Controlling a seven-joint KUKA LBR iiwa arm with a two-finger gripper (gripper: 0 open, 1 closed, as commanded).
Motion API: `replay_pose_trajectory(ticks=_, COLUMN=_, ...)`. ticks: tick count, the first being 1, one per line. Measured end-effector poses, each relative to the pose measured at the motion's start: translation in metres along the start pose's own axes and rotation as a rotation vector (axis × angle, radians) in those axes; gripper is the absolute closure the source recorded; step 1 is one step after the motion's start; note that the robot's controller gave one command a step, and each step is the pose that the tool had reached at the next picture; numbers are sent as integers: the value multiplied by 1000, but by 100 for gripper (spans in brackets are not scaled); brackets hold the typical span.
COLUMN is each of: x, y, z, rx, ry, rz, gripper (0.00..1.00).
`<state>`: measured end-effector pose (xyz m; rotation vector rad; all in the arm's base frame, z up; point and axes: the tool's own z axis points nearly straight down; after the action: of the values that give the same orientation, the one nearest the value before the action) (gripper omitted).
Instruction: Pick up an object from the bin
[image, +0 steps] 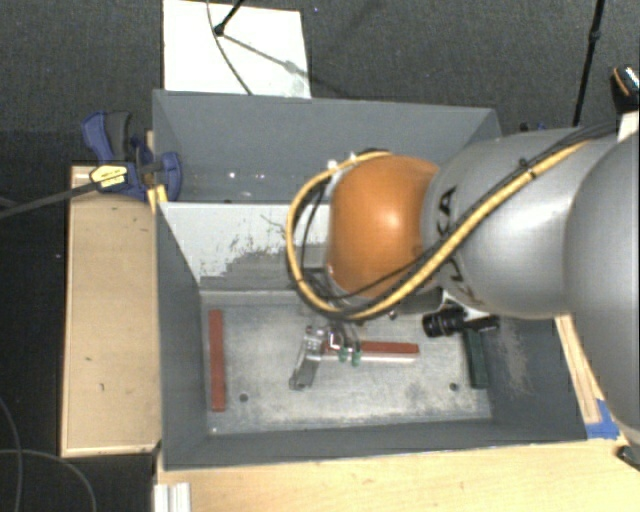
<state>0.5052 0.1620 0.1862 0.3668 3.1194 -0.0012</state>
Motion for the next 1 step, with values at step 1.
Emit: replay_pose_trajectory(ticks=1, x=-28, y=-41, z=105, rx=1, ry=4, rz=-288, gripper=0)
